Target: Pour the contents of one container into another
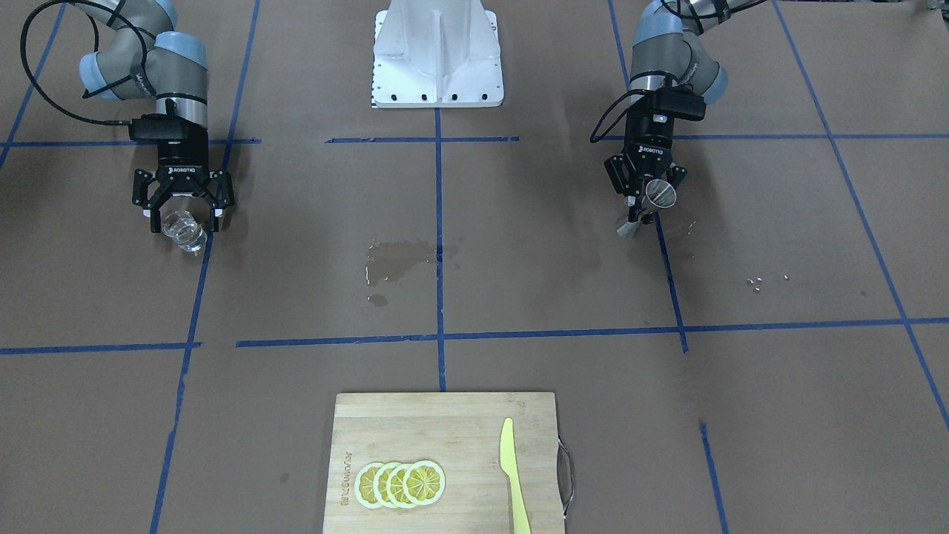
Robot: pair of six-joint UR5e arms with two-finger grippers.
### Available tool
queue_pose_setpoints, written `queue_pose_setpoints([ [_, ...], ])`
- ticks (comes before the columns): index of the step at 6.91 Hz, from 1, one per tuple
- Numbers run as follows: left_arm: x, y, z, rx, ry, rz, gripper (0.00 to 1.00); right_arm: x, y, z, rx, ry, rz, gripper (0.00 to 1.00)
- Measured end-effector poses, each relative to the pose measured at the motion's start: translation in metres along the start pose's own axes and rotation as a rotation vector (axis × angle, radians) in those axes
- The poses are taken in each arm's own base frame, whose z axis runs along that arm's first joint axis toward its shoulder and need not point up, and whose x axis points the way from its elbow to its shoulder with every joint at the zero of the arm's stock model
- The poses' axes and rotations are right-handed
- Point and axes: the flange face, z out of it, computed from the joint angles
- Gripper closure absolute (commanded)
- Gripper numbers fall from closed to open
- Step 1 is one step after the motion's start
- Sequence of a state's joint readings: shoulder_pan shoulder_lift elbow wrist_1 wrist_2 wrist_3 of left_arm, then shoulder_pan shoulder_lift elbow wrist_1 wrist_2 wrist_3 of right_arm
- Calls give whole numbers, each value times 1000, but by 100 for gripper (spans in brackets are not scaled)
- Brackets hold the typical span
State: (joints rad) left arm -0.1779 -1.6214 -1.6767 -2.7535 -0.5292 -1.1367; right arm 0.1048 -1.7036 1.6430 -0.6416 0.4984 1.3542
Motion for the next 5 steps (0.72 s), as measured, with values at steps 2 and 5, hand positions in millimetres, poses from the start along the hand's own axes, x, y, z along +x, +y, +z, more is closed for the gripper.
queue_pose_setpoints([
  [2,0,0,0,0,0,1,100,-1,2,2,1,2,-1,13],
  [5,-1,0,0,0,-1,3,100,3,4,3,5,-12,20,40],
])
